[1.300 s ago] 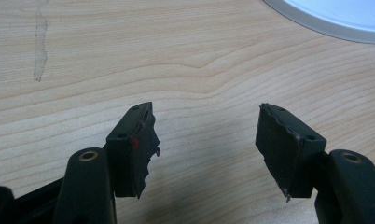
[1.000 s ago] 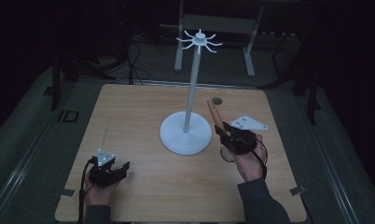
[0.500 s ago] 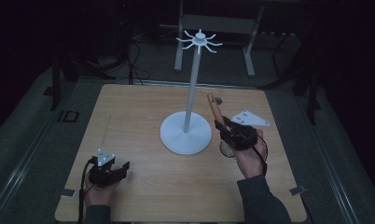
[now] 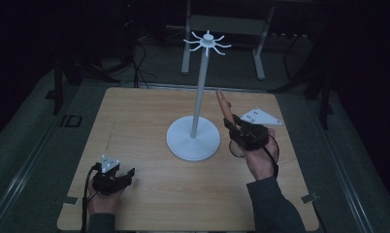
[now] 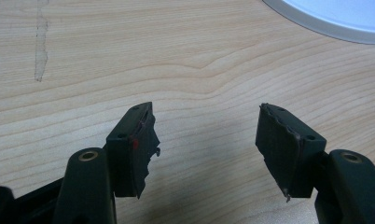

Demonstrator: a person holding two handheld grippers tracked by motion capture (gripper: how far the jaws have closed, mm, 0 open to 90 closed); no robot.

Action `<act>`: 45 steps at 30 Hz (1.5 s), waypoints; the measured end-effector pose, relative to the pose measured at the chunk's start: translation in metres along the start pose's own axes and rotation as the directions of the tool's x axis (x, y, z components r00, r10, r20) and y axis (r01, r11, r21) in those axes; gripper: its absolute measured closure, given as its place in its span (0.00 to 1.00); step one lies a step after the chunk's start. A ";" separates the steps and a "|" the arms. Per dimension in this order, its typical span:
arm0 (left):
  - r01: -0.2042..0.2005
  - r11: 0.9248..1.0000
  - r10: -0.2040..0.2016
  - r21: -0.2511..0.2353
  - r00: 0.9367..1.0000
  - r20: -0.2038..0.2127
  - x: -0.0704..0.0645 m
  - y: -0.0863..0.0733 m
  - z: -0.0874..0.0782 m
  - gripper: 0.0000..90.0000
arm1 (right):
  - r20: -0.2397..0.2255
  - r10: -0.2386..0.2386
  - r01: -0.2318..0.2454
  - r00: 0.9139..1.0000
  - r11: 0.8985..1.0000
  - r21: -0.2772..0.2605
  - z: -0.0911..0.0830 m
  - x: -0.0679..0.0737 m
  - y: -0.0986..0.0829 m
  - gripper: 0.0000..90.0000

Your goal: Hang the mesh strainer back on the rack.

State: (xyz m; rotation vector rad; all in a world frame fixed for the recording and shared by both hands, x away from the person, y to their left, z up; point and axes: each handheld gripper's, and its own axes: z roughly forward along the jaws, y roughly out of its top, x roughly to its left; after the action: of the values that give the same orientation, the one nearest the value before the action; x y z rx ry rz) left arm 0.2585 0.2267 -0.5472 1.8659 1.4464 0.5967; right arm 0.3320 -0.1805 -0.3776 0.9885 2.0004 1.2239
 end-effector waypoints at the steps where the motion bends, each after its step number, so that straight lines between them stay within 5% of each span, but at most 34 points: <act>1: -0.001 1.000 0.001 0.001 1.000 0.000 0.000 0.000 0.000 0.42 | -0.001 0.004 -0.004 1.000 1.000 -0.004 0.000 0.000 0.000 0.77; 45: -0.002 1.000 0.002 0.004 1.000 -0.001 0.000 0.000 0.001 0.42 | -0.032 0.083 -0.086 0.996 0.988 -0.128 -0.005 -0.009 0.025 0.77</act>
State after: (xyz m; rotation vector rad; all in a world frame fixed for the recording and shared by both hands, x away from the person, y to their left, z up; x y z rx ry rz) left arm 0.2589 0.2263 -0.5476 1.8704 1.4471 0.5961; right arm 0.3404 -0.1825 -0.3521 1.0065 1.8894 1.4002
